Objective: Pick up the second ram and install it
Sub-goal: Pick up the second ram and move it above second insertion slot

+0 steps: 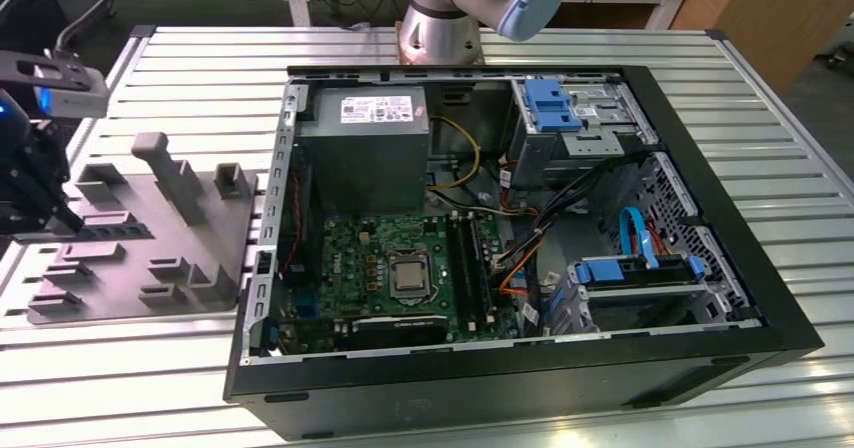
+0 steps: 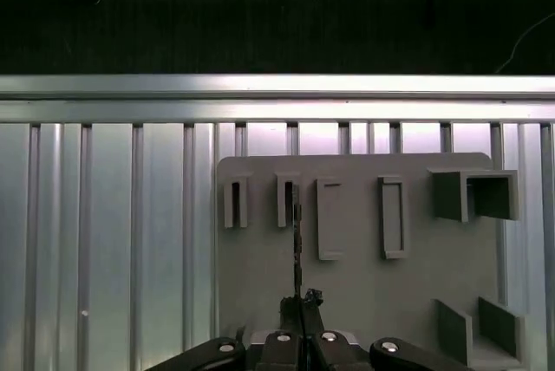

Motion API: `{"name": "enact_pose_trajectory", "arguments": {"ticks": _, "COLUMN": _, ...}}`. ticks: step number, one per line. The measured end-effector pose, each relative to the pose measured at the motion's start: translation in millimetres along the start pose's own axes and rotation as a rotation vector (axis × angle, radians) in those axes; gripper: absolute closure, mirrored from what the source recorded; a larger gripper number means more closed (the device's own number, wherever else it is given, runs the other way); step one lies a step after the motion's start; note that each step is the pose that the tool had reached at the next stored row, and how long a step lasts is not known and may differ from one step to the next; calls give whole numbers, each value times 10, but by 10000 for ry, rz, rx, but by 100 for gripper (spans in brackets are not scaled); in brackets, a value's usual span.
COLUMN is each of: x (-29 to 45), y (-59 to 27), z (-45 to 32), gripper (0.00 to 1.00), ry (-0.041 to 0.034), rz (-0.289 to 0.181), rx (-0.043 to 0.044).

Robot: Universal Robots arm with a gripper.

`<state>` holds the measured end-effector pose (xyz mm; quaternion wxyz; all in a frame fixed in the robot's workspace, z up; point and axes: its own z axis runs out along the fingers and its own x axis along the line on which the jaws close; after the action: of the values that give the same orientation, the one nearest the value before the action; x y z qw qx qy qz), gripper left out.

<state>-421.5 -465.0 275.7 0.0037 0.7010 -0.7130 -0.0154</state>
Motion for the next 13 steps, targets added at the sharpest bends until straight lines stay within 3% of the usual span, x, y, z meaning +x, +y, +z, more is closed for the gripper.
{"name": "enact_pose_trajectory", "arguments": {"ticks": 13, "x": -9, "y": 15, "z": -554, "gripper": 89, "ry": 1, "rz": 0, "rx": 0}}
